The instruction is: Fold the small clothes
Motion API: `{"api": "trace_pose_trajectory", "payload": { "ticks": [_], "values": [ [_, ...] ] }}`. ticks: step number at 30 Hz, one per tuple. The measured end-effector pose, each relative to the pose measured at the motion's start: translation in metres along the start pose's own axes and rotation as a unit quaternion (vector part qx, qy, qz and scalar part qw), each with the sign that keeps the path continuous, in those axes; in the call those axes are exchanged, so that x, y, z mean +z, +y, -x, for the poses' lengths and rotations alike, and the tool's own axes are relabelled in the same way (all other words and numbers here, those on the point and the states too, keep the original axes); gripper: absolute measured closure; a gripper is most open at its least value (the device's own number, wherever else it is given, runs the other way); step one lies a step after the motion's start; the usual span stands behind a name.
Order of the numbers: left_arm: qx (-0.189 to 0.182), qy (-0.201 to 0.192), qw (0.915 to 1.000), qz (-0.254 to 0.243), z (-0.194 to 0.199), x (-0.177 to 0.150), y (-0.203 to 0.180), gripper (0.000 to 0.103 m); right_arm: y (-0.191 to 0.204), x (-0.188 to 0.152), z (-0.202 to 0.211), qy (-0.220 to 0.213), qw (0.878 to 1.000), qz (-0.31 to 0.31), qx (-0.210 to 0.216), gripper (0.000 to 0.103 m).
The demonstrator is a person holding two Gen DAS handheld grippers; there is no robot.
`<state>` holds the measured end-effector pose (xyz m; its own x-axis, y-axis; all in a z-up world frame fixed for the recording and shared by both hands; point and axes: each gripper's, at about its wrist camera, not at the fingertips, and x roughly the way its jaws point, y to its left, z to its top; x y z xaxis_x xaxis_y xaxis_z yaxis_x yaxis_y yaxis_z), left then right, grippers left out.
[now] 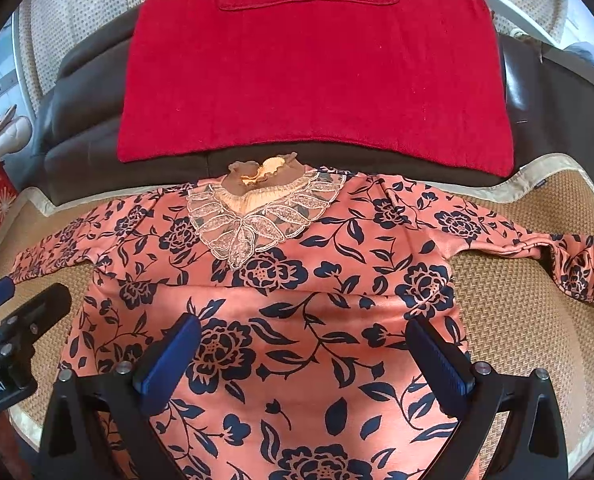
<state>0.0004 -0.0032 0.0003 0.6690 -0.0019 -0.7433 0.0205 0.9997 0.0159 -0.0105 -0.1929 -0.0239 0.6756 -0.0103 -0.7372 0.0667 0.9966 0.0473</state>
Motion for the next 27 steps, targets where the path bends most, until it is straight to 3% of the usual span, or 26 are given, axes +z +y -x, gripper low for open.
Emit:
{"api": "trace_pose_trajectory", "payload": {
  "ticks": [4, 11, 21, 25, 27],
  "values": [
    [0.0, -0.002, 1.0, 0.0, 0.001, 0.0, 0.0, 0.0, 0.007, 0.008, -0.002, -0.001, 0.999, 0.007, -0.038, 0.0],
    [0.001, 0.002, 1.0, 0.001, -0.002, 0.0, 0.001, 0.0, -0.006, -0.003, -0.002, 0.001, 1.0, -0.002, 0.011, 0.0],
    [0.001, 0.01, 0.9999, -0.004, -0.008, 0.001, -0.002, 0.0, -0.004, 0.004, -0.009, 0.007, 1.0, -0.001, -0.002, 0.0],
    [-0.02, 0.016, 0.9996, 0.01, -0.016, -0.003, 0.007, 0.0, -0.01, 0.001, -0.007, -0.001, 1.0, -0.011, 0.012, 0.0],
    [-0.038, 0.03, 0.9987, 0.019, -0.03, -0.011, 0.014, 0.0, -0.021, -0.004, -0.002, -0.008, 0.998, -0.03, 0.047, 0.0]
  ]
}}
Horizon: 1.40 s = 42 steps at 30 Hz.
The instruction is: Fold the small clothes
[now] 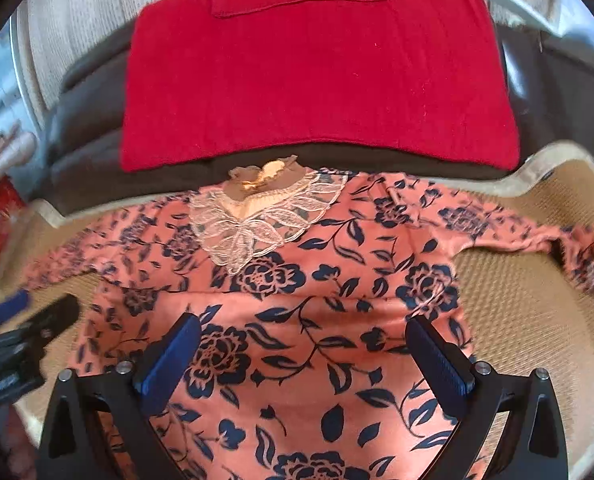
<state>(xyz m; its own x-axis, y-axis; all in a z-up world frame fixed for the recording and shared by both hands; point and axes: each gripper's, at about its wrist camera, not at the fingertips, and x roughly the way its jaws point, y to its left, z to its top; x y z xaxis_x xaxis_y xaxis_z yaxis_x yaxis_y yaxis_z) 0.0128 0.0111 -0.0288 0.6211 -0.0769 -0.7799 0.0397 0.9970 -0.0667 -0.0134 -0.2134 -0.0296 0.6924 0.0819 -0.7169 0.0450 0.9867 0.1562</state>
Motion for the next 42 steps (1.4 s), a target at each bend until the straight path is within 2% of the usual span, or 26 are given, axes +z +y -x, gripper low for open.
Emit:
{"api": "trace_pose_trajectory", "payload": {
  "ticks": [2, 3, 4, 5, 6, 8, 10, 12, 15, 20, 21, 22, 23, 24, 25, 27, 29, 31, 35, 36, 38, 39, 40, 41, 42],
  "values": [
    [0.009, 0.02, 0.9998, 0.003, -0.014, -0.006, 0.008, 0.0, -0.031, -0.003, 0.006, -0.003, 0.997, -0.06, 0.057, 0.0],
    [0.017, 0.028, 0.9995, 0.004, -0.022, -0.01, 0.014, 0.0, -0.057, -0.005, 0.005, -0.007, 0.991, -0.105, 0.084, 0.0],
    [0.021, 0.038, 0.999, 0.008, -0.029, -0.014, 0.02, 0.0, -0.08, -0.012, 0.008, -0.014, 0.984, -0.144, 0.104, 0.0],
    [0.03, 0.042, 0.9986, 0.009, -0.034, -0.017, 0.026, 0.0, -0.117, -0.022, 0.011, -0.023, 0.972, -0.2, 0.12, 0.0],
    [0.036, 0.045, 0.9982, 0.012, -0.038, -0.02, 0.031, 0.0, -0.144, -0.028, 0.014, -0.031, 0.964, -0.235, 0.122, 0.0],
    [0.044, 0.054, 0.9973, 0.022, -0.045, -0.024, 0.042, 0.0, -0.218, -0.038, 0.026, -0.058, 0.942, -0.32, 0.081, 0.0],
    [0.055, 0.048, 0.9968, 0.032, -0.049, -0.026, 0.053, 0.0, -0.289, -0.039, 0.051, -0.103, 0.926, -0.363, 0.007, 0.001],
    [0.054, 0.061, 0.9958, 0.042, -0.051, -0.024, 0.058, 0.0, -0.335, -0.025, 0.064, -0.113, 0.927, -0.351, -0.076, 0.001],
    [0.043, 0.045, 0.9965, 0.056, -0.061, -0.019, 0.06, 0.0, -0.386, 0.014, 0.059, -0.085, 0.937, -0.287, -0.178, 0.001],
    [0.056, 0.049, 0.9968, 0.031, -0.068, -0.013, 0.054, 0.0, -0.407, 0.048, 0.01, -0.017, 0.942, -0.206, -0.264, 0.002],
    [0.063, 0.054, 0.9963, 0.024, -0.066, -0.013, 0.053, 0.0, -0.4, 0.047, -0.005, 0.002, 0.939, -0.197, -0.282, 0.007],
    [0.064, 0.054, 0.9963, 0.02, -0.067, -0.013, 0.053, 0.0, -0.403, 0.047, -0.014, 0.021, 0.936, -0.194, -0.295, 0.025],
    [0.066, 0.056, 0.9961, 0.019, -0.068, -0.014, 0.054, 0.0, -0.408, 0.047, -0.02, 0.038, 0.932, -0.197, -0.302, 0.03],
    [0.068, 0.057, 0.9959, 0.018, -0.07, -0.015, 0.055, 0.0, -0.407, 0.049, -0.021, 0.042, 0.928, -0.188, -0.319, 0.054],
    [0.066, 0.057, 0.996, 0.018, -0.071, -0.016, 0.057, 0.0, -0.407, 0.054, -0.02, 0.048, 0.933, -0.186, -0.305, 0.096],
    [0.064, 0.054, 0.9963, 0.02, -0.071, -0.018, 0.061, 0.0, -0.409, 0.063, -0.013, 0.054, 0.938, -0.209, -0.272, 0.097],
    [0.059, 0.05, 0.9967, 0.026, -0.072, -0.022, 0.067, 0.0, -0.397, 0.081, 0.007, 0.026, 0.948, -0.22, -0.229, 0.097],
    [0.049, 0.047, 0.9971, 0.035, -0.07, -0.024, 0.075, 0.0, -0.37, 0.107, 0.031, -0.011, 0.96, -0.218, -0.175, 0.097],
    [0.045, 0.028, 0.9974, 0.049, -0.058, -0.026, 0.092, 0.0, -0.281, 0.171, 0.066, -0.071, 0.978, -0.188, -0.045, 0.097],
    [0.044, 0.021, 0.9973, 0.054, -0.053, -0.026, 0.097, 0.0, -0.242, 0.189, 0.075, -0.085, 0.981, -0.172, 0.003, 0.097],
    [0.044, 0.01, 0.997, 0.063, -0.044, -0.026, 0.108, 0.0, -0.191, 0.206, 0.081, -0.095, 0.98, -0.159, 0.068, 0.097],
    [0.044, 0.005, 0.9969, 0.066, -0.04, -0.025, 0.112, 0.0, -0.151, 0.213, 0.082, -0.097, 0.976, -0.15, 0.121, 0.097],
    [0.046, -0.001, 0.9966, 0.068, -0.036, -0.025, 0.117, 0.0, -0.127, 0.215, 0.079, -0.095, 0.972, -0.147, 0.155, 0.096],
    [0.05, -0.006, 0.9961, 0.072, -0.032, -0.024, 0.122, 0.0, -0.096, 0.215, 0.074, -0.088, 0.964, -0.148, 0.204, 0.093],
    [0.05, -0.008, 0.9958, 0.076, -0.031, -0.022, 0.126, 0.0, -0.078, 0.213, 0.069, -0.083, 0.956, -0.153, 0.234, 0.092]
  ]
}}
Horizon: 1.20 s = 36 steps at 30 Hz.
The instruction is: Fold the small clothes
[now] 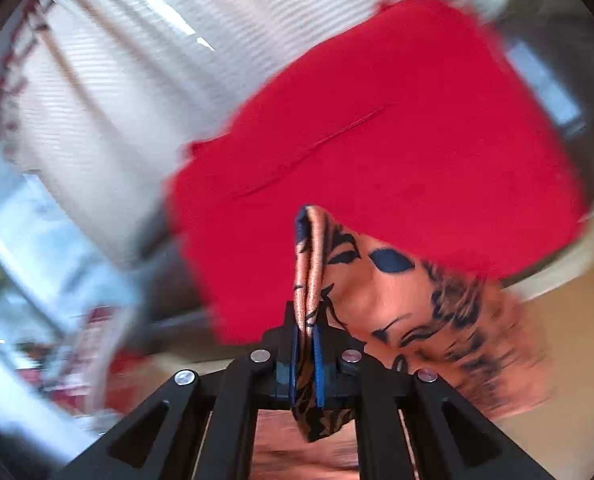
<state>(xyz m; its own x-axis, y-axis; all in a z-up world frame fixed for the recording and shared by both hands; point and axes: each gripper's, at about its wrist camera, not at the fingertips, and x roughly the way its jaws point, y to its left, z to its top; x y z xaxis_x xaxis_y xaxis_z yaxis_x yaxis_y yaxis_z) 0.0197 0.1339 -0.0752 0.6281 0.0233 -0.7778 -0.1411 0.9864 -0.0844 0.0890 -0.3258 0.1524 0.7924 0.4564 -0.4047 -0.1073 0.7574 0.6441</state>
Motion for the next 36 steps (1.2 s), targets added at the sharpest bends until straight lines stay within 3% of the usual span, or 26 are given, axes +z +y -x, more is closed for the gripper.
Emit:
{"api": "trace_pose_trajectory", "payload": {
  "ticks": [2, 3, 4, 6, 11, 14, 18, 21, 23, 24, 25, 26, 28, 29, 31, 33, 34, 36],
  "values": [
    [-0.004, 0.004, 1.0, 0.002, 0.0, 0.005, 0.003, 0.0, 0.023, -0.026, -0.038, 0.029, 0.998, -0.014, 0.06, 0.068],
    [-0.006, 0.005, 1.0, 0.003, 0.0, 0.01, 0.003, 0.0, 0.025, -0.035, -0.053, 0.049, 0.996, -0.013, 0.072, 0.025],
    [-0.01, 0.005, 0.9999, 0.003, 0.001, 0.013, 0.002, 0.0, 0.021, -0.05, -0.069, 0.067, 0.995, -0.023, 0.066, 0.016],
    [-0.023, 0.0, 0.9997, 0.003, 0.004, 0.02, -0.002, 0.0, -0.001, -0.076, -0.08, 0.076, 0.994, -0.045, 0.068, 0.016],
    [-0.078, 0.012, 0.9967, -0.02, -0.016, 0.05, -0.039, 0.0, -0.092, -0.114, -0.061, 0.066, 0.993, -0.102, 0.003, 0.016],
    [-0.12, 0.061, 0.9909, 0.004, -0.053, 0.073, -0.066, 0.0, -0.137, -0.121, -0.051, 0.065, 0.991, -0.115, -0.026, 0.016],
    [-0.168, 0.133, 0.976, 0.041, -0.095, 0.087, -0.095, 0.0, -0.164, -0.131, -0.041, 0.071, 0.989, -0.133, -0.013, 0.016],
    [-0.167, 0.192, 0.9648, 0.068, -0.129, 0.089, -0.109, 0.003, -0.18, -0.139, -0.04, 0.064, 0.985, -0.161, -0.004, 0.016],
    [-0.171, 0.241, 0.9506, 0.095, -0.152, 0.086, -0.114, 0.021, -0.189, -0.143, -0.037, 0.059, 0.982, -0.177, 0.003, 0.016],
    [-0.166, 0.259, 0.9457, 0.104, -0.157, 0.084, -0.116, 0.053, -0.193, -0.145, -0.035, 0.058, 0.982, -0.181, 0.006, 0.016],
    [-0.15, 0.269, 0.9465, 0.098, -0.16, 0.084, -0.121, 0.088, -0.196, -0.147, -0.032, 0.058, 0.981, -0.183, 0.007, 0.016],
    [-0.136, 0.267, 0.9508, 0.077, -0.16, 0.086, -0.127, 0.097, -0.196, -0.15, -0.03, 0.058, 0.981, -0.184, 0.005, 0.016],
    [-0.152, 0.244, 0.9551, 0.072, -0.151, 0.095, -0.13, 0.097, -0.2, -0.15, -0.032, 0.061, 0.98, -0.189, 0.006, 0.016],
    [-0.154, 0.192, 0.9674, 0.057, -0.131, 0.107, -0.129, 0.097, -0.201, -0.15, -0.033, 0.061, 0.979, -0.192, 0.008, 0.016],
    [-0.156, 0.092, 0.9832, 0.018, -0.086, 0.126, -0.128, 0.097, -0.2, -0.144, -0.031, 0.058, 0.979, -0.193, 0.012, 0.016],
    [-0.129, 0.026, 0.9913, -0.007, -0.055, 0.131, -0.116, 0.097, -0.198, -0.138, -0.029, 0.049, 0.98, -0.19, 0.019, 0.016],
    [-0.115, 0.017, 0.9931, -0.012, -0.054, 0.128, -0.109, 0.097, -0.195, -0.131, -0.026, 0.04, 0.982, -0.184, 0.023, 0.016],
    [-0.099, 0.05, 0.9937, -0.019, -0.078, 0.115, -0.099, 0.097, -0.189, -0.116, -0.026, 0.024, 0.983, -0.177, 0.031, 0.015]
  ]
}}
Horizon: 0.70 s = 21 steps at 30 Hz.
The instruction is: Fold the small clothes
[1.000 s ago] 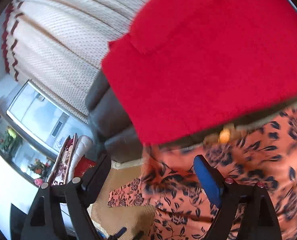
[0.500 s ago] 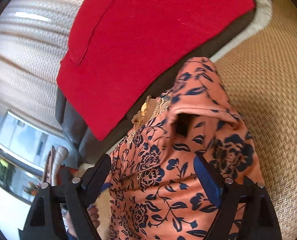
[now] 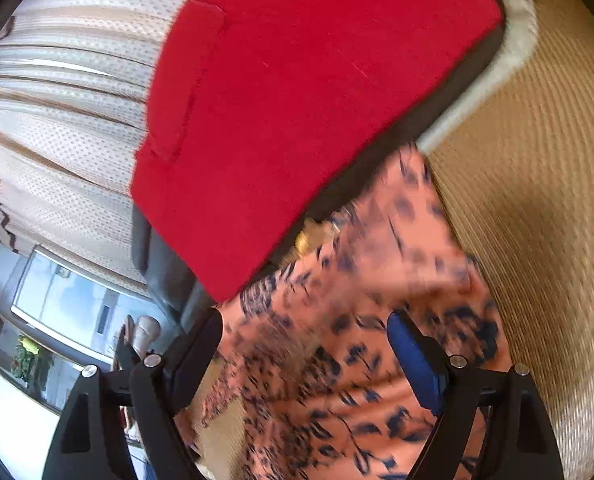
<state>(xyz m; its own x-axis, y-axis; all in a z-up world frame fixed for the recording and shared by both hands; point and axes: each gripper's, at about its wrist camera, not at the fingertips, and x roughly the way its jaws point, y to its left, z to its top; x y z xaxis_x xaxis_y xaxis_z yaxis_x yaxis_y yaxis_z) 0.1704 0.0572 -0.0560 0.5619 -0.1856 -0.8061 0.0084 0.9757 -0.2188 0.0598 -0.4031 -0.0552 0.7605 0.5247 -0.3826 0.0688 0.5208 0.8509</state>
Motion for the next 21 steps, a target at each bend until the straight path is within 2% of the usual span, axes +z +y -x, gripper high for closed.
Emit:
{"api": "trace_pose_trajectory", "payload": {
  "ticks": [2, 4, 5, 6, 7, 8, 9, 10, 11, 12, 13, 14, 15, 17, 18, 21],
  "values": [
    [0.009, 0.054, 0.9985, 0.008, -0.034, -0.014, 0.011, 0.097, 0.01, 0.015, -0.01, -0.008, 1.0, 0.002, 0.01, 0.011],
    [0.021, 0.097, 0.9951, -0.006, -0.063, -0.031, 0.012, 0.094, 0.011, 0.031, -0.037, 0.009, 0.999, -0.015, 0.027, 0.007],
    [0.026, 0.09, 0.9956, -0.01, -0.067, -0.037, 0.011, 0.094, 0.006, 0.037, -0.056, 0.026, 0.999, -0.023, 0.033, 0.007],
    [0.029, 0.08, 0.9963, -0.014, -0.063, -0.038, 0.005, 0.094, -0.001, 0.04, -0.07, 0.039, 0.999, -0.026, 0.021, 0.007],
    [0.027, 0.079, 0.9964, -0.015, -0.059, -0.039, 0.003, 0.09, -0.015, 0.04, -0.09, 0.062, 0.997, -0.037, -0.015, 0.007],
    [0.019, 0.084, 0.9962, -0.011, -0.054, -0.038, 0.002, 0.085, -0.033, 0.037, -0.108, 0.098, 0.992, -0.057, -0.058, 0.008],
    [0.01, 0.088, 0.996, -0.008, -0.045, -0.04, 0.001, 0.071, -0.047, 0.033, -0.119, 0.118, 0.986, -0.073, -0.088, 0.012],
    [0.006, 0.085, 0.9963, -0.008, -0.037, -0.041, 0.003, 0.059, -0.039, 0.035, -0.113, 0.098, 0.99, -0.058, -0.079, 0.01],
    [0.007, 0.068, 0.9976, -0.01, -0.024, -0.042, 0.007, 0.054, -0.027, 0.036, -0.106, 0.091, 0.993, -0.042, -0.069, 0.01],
    [0.009, 0.049, 0.9987, -0.009, -0.006, -0.041, 0.018, 0.044, -0.011, 0.037, -0.097, 0.079, 0.996, -0.022, -0.046, 0.01],
    [0.013, 0.029, 0.9995, -0.006, 0.009, -0.042, 0.025, 0.038, -0.004, 0.037, -0.092, 0.069, 0.997, -0.012, -0.035, 0.005],
    [0.013, 0.018, 0.9998, 0.002, 0.02, -0.042, 0.032, 0.038, 0.001, 0.035, -0.09, 0.059, 0.998, -0.001, -0.036, 0.002],
    [0.005, 0.011, 0.9998, 0.012, 0.028, -0.044, 0.042, 0.037, 0.002, 0.035, -0.092, 0.057, 0.997, 0.008, -0.058, 0.0],
    [-0.014, 0.007, 0.9988, 0.046, 0.052, -0.053, 0.069, 0.037, -0.023, 0.031, -0.113, 0.106, 0.986, -0.012, -0.127, 0.002],
    [-0.013, 0.006, 0.9982, 0.058, 0.056, -0.056, 0.082, 0.037, -0.026, 0.029, -0.108, 0.089, 0.989, -0.02, -0.113, 0.003],
    [0.013, -0.018, 0.9942, 0.105, 0.077, -0.062, 0.135, 0.035, 0.005, 0.022, -0.088, 0.069, 0.993, 0.006, -0.097, 0.003]
  ]
}}
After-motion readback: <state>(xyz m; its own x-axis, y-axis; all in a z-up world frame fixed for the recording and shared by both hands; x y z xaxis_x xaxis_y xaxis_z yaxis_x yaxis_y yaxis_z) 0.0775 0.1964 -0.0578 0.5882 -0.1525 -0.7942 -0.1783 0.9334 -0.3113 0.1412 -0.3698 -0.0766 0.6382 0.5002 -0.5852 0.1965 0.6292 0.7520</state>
